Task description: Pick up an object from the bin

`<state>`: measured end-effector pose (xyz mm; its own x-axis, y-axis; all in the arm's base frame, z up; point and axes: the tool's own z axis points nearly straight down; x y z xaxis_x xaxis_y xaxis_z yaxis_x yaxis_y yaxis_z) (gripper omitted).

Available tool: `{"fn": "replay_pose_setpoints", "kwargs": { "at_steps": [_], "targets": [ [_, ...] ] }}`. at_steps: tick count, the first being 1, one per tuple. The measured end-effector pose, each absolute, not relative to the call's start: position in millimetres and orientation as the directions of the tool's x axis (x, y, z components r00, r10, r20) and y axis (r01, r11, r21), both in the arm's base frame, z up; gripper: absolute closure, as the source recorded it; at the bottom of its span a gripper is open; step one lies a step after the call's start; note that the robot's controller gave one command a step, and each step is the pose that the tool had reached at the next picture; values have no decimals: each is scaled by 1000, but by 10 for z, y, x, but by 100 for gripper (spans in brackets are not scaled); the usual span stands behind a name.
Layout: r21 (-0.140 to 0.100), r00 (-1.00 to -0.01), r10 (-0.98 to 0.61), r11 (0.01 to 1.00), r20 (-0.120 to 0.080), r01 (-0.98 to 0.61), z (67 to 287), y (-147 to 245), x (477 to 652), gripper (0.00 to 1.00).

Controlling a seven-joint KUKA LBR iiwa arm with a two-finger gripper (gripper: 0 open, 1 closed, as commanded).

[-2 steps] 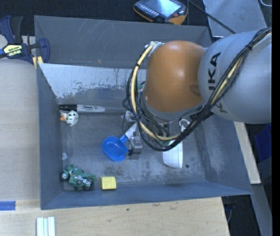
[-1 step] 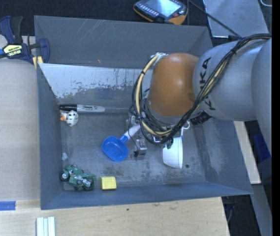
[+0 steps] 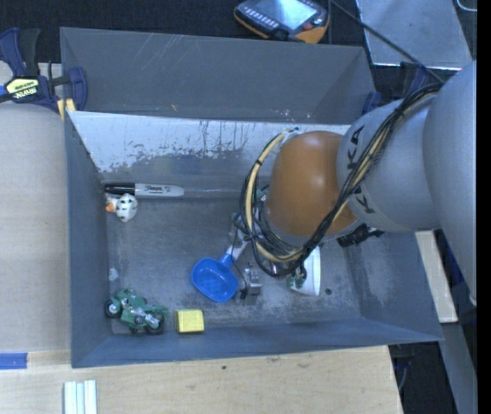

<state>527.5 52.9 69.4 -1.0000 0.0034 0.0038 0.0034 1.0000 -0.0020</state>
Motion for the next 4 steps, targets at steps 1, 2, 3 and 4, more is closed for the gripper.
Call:
{"fn": "replay_pose_setpoints", "kwargs": {
  "at_steps": [1, 2, 3, 4],
  "targets": [
    [-2, -997, -81, 997, -3, -81, 717, 210, 4981, 0],
    [-3, -991, -134, 991, -6, -134, 716, 396, 4974, 0],
    [-5, -980, -197, 980, -7, -197, 716, 460, 4891, 0],
    [-3, -990, -139, 990, -6, -139, 713, 440, 4890, 0]
  ]
}}
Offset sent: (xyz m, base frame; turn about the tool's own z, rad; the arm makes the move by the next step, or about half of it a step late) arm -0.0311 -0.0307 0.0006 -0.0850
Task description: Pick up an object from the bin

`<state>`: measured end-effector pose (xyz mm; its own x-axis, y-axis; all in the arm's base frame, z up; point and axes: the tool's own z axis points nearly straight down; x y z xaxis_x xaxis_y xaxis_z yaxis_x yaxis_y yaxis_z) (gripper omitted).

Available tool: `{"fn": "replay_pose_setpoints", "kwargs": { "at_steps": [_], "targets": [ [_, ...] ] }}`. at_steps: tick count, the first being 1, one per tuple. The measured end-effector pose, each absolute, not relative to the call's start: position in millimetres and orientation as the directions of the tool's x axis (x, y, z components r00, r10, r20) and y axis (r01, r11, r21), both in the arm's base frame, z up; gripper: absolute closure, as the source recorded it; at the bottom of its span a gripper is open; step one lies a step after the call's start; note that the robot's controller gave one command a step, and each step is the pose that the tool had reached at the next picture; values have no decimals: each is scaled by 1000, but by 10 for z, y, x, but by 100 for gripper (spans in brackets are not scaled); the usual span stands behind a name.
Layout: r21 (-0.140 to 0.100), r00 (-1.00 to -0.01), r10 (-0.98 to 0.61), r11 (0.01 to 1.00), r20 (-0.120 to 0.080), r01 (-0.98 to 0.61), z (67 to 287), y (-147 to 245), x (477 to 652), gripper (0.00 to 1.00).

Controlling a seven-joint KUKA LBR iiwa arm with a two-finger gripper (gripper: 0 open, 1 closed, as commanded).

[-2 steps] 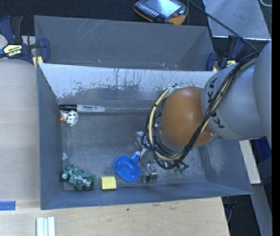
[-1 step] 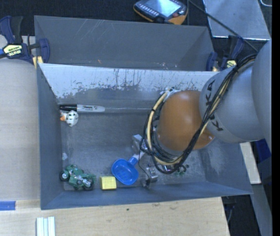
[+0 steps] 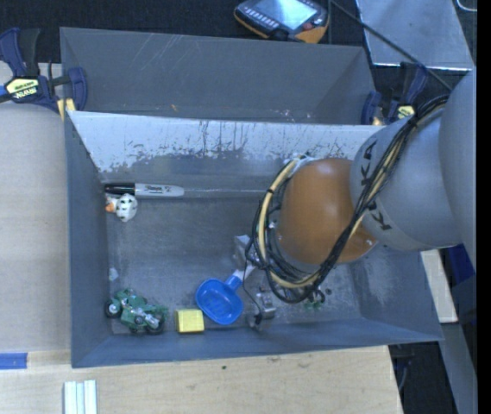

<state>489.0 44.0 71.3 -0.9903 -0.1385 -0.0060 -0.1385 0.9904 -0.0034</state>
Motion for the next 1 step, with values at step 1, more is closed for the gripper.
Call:
{"fn": "replay_pose_setpoints", "kwargs": {
  "at_steps": [1],
  "targets": [
    [-5, -947, -320, 947, -12, -320, 709, 659, 5570, 0]
  ]
}}
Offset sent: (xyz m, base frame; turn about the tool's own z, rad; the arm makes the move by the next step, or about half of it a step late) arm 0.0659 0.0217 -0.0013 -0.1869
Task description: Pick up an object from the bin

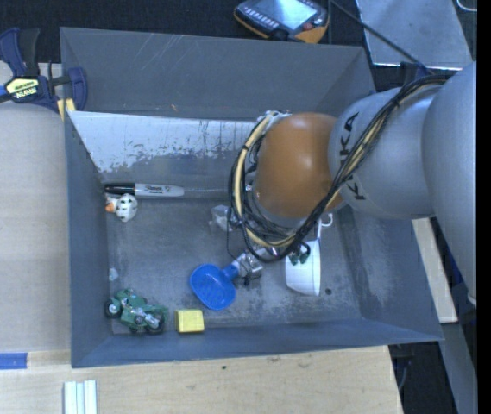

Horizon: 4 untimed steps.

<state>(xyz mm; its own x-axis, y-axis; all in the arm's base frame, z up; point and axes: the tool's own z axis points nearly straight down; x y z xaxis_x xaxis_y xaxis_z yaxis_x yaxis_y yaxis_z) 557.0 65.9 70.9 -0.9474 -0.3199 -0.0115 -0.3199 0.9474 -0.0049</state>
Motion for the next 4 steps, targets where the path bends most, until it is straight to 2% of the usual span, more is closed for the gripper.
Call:
{"fn": "replay_pose_setpoints", "kwargs": {
  "at_steps": [1, 2, 3, 4],
  "targets": [
    [-6, -921, -389, 921, -14, -389, 706, 525, 5533, 0],
    [-5, -966, -258, 966, -15, -258, 705, 122, 5443, 0],
    [-4, -966, -258, 966, -17, -258, 711, 131, 5449, 100],
    [-5, -954, -300, 954, -18, -300, 704, 73, 4950, 100]
  ]
}}
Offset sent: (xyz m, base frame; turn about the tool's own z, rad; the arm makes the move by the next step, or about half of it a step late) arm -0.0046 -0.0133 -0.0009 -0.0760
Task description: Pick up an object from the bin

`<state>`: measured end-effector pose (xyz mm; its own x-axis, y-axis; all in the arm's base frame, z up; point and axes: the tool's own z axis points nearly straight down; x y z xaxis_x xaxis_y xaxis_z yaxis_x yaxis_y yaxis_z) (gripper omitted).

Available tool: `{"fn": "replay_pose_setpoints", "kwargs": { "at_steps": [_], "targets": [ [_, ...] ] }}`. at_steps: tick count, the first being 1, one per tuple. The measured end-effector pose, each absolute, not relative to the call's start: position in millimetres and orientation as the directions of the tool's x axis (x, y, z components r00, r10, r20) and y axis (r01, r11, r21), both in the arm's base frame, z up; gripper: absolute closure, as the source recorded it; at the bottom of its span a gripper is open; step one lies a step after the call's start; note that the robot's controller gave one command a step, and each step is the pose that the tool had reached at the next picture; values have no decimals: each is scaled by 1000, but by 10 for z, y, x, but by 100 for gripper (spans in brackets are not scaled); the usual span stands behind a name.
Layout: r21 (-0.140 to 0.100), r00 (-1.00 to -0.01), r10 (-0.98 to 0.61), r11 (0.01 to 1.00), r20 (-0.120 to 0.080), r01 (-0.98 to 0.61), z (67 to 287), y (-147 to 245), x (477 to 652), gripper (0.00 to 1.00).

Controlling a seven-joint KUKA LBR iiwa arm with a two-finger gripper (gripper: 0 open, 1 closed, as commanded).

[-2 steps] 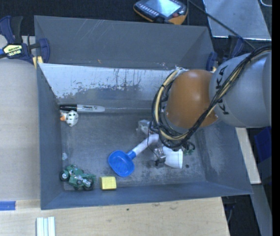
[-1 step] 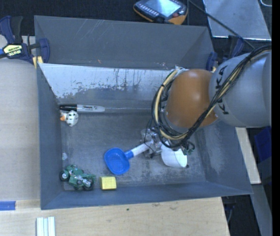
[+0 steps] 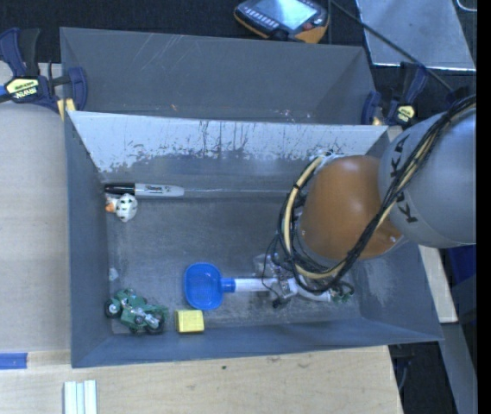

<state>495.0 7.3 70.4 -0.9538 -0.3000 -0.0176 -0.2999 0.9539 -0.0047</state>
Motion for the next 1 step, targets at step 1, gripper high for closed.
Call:
{"fn": "replay_pose_setpoints", "kwargs": {
  "at_steps": [1],
  "targets": [
    [-7, -935, -353, 936, -29, -353, 1602, 495, 5032, 100]
  ]
}}
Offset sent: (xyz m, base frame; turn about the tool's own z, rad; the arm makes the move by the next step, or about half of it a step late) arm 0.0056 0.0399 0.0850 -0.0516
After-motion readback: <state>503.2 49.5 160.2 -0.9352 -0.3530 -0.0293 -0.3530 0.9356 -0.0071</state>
